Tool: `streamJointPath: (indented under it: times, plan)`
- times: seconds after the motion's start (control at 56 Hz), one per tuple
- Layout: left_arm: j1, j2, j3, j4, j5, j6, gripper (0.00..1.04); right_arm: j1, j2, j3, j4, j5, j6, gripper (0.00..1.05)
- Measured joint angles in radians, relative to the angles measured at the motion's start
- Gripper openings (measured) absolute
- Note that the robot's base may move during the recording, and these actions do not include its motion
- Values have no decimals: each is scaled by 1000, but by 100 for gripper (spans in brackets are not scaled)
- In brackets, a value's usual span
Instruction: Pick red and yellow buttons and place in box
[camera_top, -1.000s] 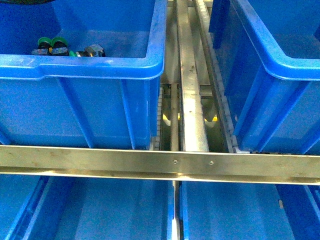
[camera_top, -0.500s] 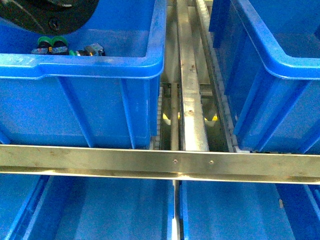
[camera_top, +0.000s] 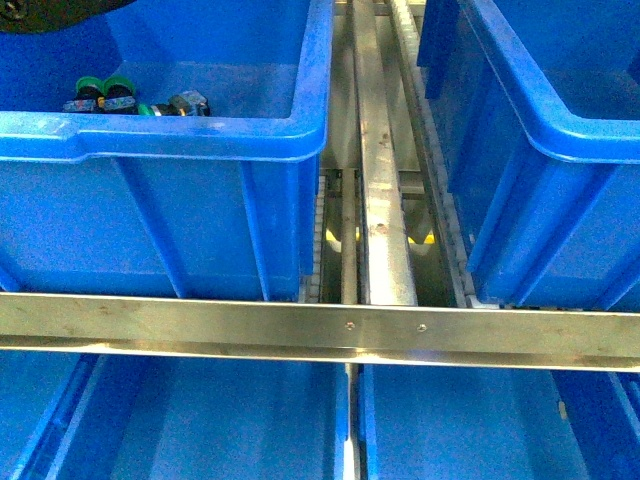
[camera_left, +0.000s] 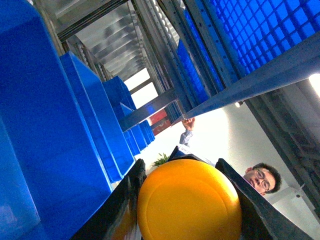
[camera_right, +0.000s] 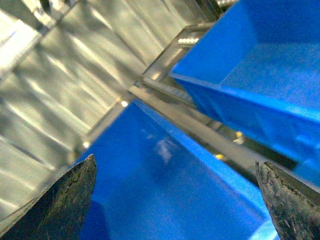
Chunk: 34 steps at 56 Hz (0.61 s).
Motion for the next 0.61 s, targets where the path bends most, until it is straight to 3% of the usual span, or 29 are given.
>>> streamJointPath:
  times: [0.107,0.232,0.428,0.607]
  plan:
    - [0,-2,-2,-11,0,10,33,90,-10,-13,12,10,268,97]
    - [1,-2,-2,-17,-2,21,33,291,-15,-47,67,92,495,97]
    - [-1,-6,-2,-36,-8,39,33,559,23,-71,152,195,590,97]
    - [-3,-6,-2,-49,-8,47,33,683,79,-71,204,220,600,97]
